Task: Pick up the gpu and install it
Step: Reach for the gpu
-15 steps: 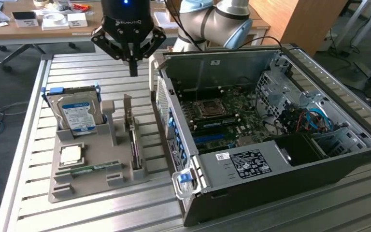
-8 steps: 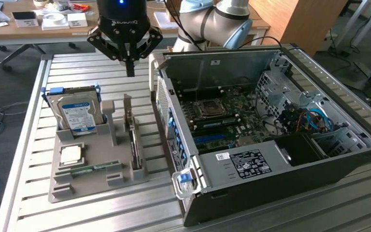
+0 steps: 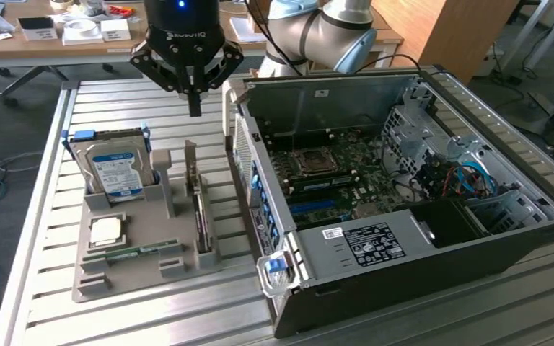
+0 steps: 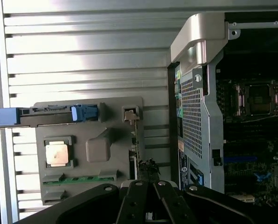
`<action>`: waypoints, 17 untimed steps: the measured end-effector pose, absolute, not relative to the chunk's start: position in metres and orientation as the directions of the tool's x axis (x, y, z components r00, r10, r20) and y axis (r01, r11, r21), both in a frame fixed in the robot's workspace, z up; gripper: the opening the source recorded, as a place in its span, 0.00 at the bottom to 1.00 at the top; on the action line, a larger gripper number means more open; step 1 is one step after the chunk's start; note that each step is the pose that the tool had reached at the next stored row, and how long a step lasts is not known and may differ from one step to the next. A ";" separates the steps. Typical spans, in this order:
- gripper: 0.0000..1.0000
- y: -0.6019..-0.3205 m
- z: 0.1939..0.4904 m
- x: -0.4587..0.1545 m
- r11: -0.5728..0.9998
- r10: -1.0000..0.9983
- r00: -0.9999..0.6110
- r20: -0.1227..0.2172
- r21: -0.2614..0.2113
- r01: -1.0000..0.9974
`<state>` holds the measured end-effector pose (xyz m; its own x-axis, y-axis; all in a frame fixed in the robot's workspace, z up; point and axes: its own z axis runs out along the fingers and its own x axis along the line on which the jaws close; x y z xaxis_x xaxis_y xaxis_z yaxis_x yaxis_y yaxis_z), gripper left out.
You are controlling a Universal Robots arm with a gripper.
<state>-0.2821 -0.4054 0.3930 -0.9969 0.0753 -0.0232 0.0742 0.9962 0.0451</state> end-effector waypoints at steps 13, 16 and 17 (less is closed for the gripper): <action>0.11 -0.433 0.393 -0.287 0.996 0.075 -0.997 -0.023 0.045 0.074; 0.11 -0.436 0.393 -0.289 0.996 0.075 -0.997 -0.023 0.045 0.074; 0.11 -0.437 0.392 -0.289 0.996 0.075 -0.997 -0.023 0.045 0.074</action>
<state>-0.2894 -0.4373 0.3925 -0.9969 0.0753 -0.0233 0.0742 0.9962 0.0451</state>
